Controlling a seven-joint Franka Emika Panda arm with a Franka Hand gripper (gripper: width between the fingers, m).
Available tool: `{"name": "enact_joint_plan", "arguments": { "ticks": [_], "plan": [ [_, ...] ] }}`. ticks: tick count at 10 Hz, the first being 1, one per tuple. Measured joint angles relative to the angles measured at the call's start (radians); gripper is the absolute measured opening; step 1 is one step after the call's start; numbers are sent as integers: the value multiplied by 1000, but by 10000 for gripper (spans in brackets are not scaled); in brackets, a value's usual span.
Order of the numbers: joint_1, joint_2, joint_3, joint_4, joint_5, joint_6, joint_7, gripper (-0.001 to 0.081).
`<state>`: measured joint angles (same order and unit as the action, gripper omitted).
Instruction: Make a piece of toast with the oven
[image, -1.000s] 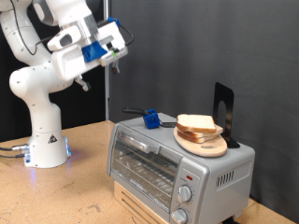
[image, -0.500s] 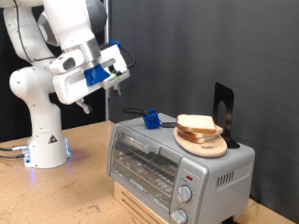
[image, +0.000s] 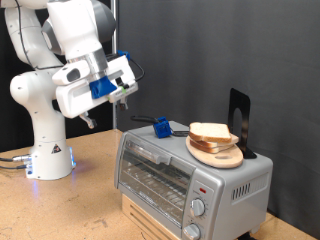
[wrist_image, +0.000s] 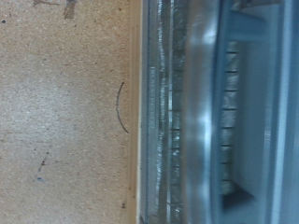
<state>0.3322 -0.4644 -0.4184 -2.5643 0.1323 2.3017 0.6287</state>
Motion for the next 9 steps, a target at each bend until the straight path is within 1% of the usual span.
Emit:
{"name": "enact_joint_plan", "arguments": {
  "ticks": [2, 4, 6, 9],
  "plan": [
    [-1, 36, 0, -29, -4, 64, 17, 682],
    [4, 76, 1, -36, 2, 116, 25, 682],
    [20, 97, 2, -38, 20, 136, 20, 682],
    [38, 107, 12, -55, 21, 136, 16, 682]
  ]
}}
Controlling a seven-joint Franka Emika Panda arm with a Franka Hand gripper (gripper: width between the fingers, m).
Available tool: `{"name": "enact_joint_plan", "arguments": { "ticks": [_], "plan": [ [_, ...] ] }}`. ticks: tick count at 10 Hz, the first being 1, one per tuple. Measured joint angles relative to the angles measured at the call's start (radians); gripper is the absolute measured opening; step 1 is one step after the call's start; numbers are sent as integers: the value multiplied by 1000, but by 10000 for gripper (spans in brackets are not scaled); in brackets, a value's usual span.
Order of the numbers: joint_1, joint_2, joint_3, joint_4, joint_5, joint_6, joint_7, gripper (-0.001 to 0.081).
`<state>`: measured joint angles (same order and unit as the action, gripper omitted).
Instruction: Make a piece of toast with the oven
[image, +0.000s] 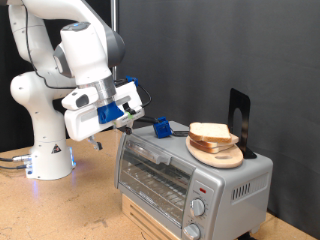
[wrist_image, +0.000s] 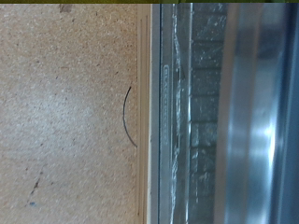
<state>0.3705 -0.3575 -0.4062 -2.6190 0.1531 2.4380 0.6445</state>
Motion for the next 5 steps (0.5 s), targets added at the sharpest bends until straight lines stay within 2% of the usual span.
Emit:
{"name": "enact_joint_plan", "arguments": {
  "ticks": [5],
  "plan": [
    [-1, 17, 29, -35, -6, 45, 3, 682]
  ]
}}
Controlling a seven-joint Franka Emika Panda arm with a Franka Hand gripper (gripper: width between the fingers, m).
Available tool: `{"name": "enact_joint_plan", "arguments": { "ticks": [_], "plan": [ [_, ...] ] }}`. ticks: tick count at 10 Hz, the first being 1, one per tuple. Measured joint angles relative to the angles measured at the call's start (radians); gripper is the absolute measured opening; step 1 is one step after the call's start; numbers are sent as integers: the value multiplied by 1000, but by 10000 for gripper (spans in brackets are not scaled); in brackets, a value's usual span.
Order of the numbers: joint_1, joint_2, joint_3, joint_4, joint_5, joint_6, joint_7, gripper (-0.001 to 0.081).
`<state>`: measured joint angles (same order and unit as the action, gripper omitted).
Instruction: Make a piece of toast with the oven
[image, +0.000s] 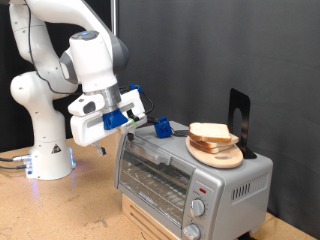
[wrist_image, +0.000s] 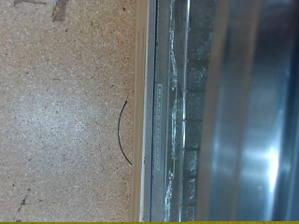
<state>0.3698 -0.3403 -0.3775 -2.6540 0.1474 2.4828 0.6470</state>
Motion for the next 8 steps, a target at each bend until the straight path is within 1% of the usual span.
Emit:
{"name": "enact_joint_plan", "arguments": {
  "ticks": [2, 3, 5, 8],
  "plan": [
    [-11, 5, -2, -5, -14, 1, 0, 682],
    [-24, 16, -4, -12, -36, 1, 1, 682],
    [-43, 41, -9, -17, -48, 4, 0, 682],
    [-47, 58, -22, -30, -32, 49, -17, 682]
  ]
}}
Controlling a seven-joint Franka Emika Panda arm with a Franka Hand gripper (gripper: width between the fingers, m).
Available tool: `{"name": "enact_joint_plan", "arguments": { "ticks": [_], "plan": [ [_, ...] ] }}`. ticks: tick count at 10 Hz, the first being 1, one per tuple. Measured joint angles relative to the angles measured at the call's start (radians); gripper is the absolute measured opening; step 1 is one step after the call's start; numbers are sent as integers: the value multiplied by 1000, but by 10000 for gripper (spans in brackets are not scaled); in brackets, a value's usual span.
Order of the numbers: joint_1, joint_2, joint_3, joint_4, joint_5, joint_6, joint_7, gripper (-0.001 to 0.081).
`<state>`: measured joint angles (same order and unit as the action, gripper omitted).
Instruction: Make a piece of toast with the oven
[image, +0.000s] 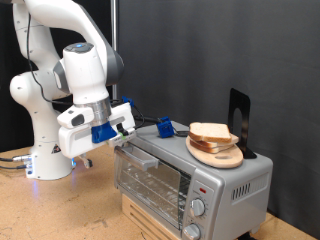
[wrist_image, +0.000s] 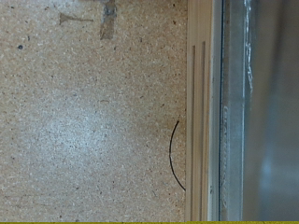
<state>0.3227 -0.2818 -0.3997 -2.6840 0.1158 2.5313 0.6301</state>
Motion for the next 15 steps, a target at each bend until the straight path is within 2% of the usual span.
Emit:
{"name": "enact_joint_plan", "arguments": {
  "ticks": [4, 9, 11, 12, 13, 15],
  "plan": [
    [-3, 0, -8, -7, -1, 1, -4, 682],
    [-62, 4, -12, -53, -87, 31, -6, 682],
    [-65, 15, -18, -56, -67, 47, -11, 682],
    [-60, 12, -24, -48, -24, 39, -37, 682],
    [-51, 4, -38, -26, 30, 2, -82, 682],
    [-47, -31, -65, 44, 104, -126, -147, 682]
  ]
}}
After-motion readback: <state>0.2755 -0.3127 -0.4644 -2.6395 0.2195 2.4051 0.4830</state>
